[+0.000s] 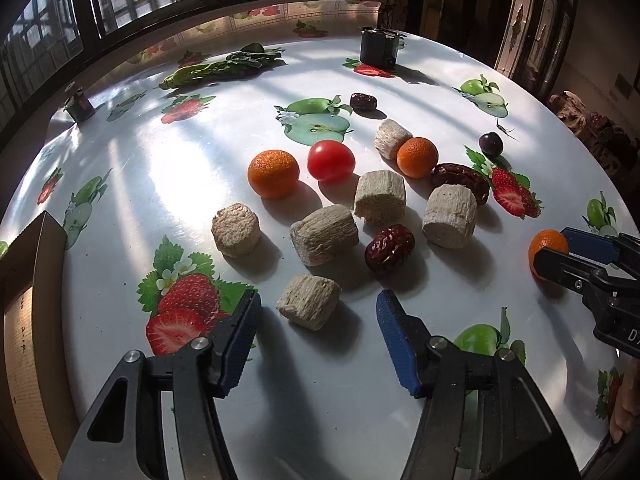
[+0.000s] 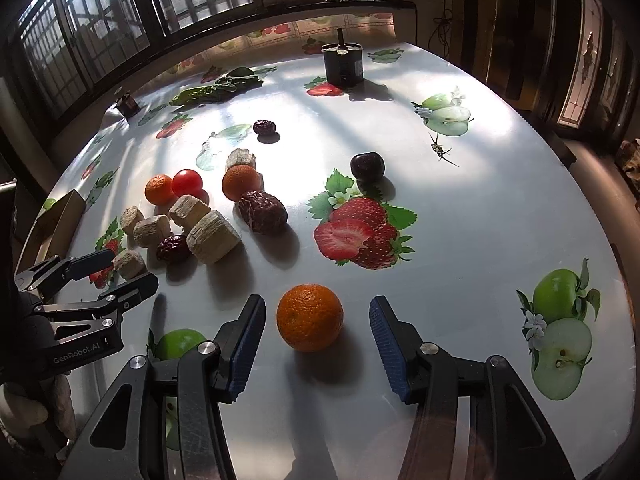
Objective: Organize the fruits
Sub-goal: 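Close the right tool on the orange while the left tool grasps a rice cake, then carry both into the cardboard tray and open both tools to release them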
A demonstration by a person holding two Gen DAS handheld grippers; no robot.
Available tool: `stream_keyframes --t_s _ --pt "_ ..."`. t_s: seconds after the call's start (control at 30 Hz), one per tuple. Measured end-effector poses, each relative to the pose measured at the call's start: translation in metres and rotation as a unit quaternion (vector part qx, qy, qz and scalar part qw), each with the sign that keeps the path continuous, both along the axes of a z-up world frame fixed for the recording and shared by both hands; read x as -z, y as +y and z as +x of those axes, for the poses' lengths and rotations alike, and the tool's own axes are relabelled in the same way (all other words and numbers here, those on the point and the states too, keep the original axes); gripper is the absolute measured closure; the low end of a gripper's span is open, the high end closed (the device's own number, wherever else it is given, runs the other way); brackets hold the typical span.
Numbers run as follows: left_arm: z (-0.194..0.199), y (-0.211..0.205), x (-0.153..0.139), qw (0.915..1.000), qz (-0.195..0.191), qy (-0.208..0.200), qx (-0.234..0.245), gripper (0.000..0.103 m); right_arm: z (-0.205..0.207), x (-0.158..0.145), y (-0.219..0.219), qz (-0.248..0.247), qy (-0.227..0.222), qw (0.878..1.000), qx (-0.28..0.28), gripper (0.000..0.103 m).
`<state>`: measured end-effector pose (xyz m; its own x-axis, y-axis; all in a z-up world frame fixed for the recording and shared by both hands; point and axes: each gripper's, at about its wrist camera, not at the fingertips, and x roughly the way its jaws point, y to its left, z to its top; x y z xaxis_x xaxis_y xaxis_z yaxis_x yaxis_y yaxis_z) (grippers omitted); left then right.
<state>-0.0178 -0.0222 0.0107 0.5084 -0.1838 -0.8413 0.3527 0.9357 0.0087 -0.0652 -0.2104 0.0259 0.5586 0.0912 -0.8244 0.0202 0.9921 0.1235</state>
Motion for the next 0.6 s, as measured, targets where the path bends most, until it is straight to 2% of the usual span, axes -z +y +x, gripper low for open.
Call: stream_keyframes --t_s 0.07,0.1,0.13,0.17,0.23,0.4,0.5,0.6 --pt "-0.002 -0.002 -0.001 1.0 -0.003 0.0 0.004 0.057 0.0 0.0 0.003 -0.007 -0.001 1.0 -0.003 0.045" --pt "-0.003 -0.002 -0.002 1.0 0.0 -0.003 0.003 0.071 0.001 0.001 0.005 -0.012 -0.002 1.0 -0.003 0.045" --pt "-0.003 -0.002 -0.003 1.0 0.0 -0.004 0.003 0.075 0.001 0.001 0.007 -0.017 -0.002 1.0 -0.004 0.046" --pt "-0.004 -0.002 -0.003 1.0 -0.003 -0.002 0.004 0.075 0.001 0.002 0.008 -0.021 -0.003 1.0 -0.004 0.049" --pt "-0.006 0.0 -0.004 0.9999 -0.014 0.0 0.001 0.076 0.001 0.003 0.011 -0.029 -0.001 1.0 -0.003 0.067" --pt "-0.029 0.018 -0.021 0.9989 -0.045 -0.008 -0.01 0.075 -0.009 -0.006 0.014 -0.031 -0.011 0.999 -0.002 0.068" --pt "-0.048 0.041 -0.044 0.9963 -0.082 -0.013 -0.021 0.075 -0.021 -0.025 0.02 -0.029 -0.035 0.999 -0.011 0.067" --pt "-0.072 0.071 -0.076 0.9921 -0.116 -0.036 -0.031 0.075 -0.035 -0.055 0.034 -0.015 -0.065 0.997 -0.033 0.067"
